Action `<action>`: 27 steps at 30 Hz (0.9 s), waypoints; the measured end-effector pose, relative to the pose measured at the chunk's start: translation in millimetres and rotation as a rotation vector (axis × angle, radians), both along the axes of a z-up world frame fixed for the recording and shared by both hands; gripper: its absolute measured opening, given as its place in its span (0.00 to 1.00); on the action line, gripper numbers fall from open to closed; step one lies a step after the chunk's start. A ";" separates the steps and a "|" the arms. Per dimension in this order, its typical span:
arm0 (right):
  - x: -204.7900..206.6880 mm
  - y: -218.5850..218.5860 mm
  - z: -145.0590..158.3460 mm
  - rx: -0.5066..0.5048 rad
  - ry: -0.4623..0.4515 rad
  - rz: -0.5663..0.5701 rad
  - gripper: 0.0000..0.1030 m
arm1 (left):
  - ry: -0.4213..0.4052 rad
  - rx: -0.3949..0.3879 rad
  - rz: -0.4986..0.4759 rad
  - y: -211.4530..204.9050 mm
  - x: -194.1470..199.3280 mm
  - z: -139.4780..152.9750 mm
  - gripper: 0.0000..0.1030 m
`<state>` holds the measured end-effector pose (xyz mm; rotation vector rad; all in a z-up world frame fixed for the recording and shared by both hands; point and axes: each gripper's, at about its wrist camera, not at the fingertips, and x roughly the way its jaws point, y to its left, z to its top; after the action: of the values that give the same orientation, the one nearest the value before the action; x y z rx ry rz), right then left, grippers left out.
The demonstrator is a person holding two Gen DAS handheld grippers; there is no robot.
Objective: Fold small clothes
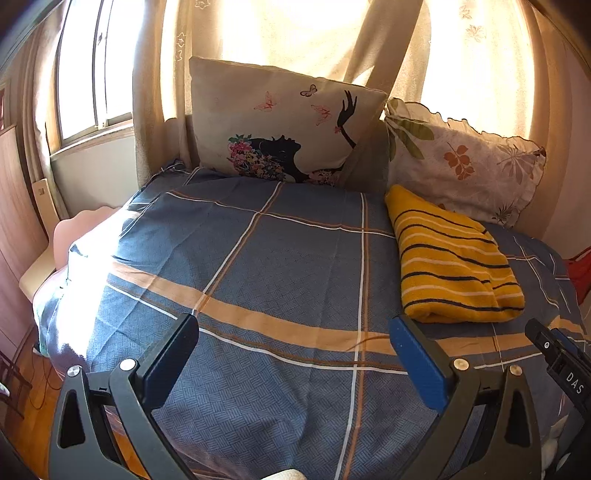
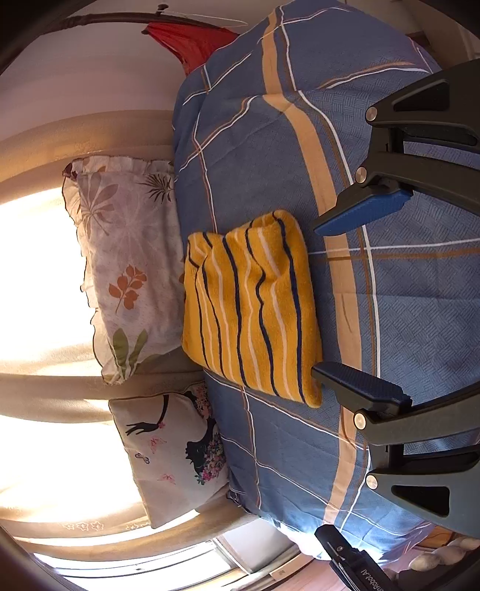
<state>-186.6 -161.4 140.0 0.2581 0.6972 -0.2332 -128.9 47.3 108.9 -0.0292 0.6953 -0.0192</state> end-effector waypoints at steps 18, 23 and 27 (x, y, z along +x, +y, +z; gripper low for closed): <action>41.7 -51.3 -13.1 -0.014 0.017 -0.026 0.75 | 0.096 0.085 -0.109 -62.9 60.3 -23.6 1.00; 59.8 -53.4 -22.6 -0.004 0.037 -0.003 0.75 | 0.144 0.083 -0.110 -68.5 71.1 -38.0 1.00; 66.5 -53.0 -32.2 -0.015 0.064 0.012 0.75 | 0.156 0.087 -0.107 -71.5 74.6 -42.5 1.00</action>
<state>-120.1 -214.5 107.8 0.2332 0.7602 -0.2356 -54.2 -24.2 66.3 0.0908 0.8529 -0.0905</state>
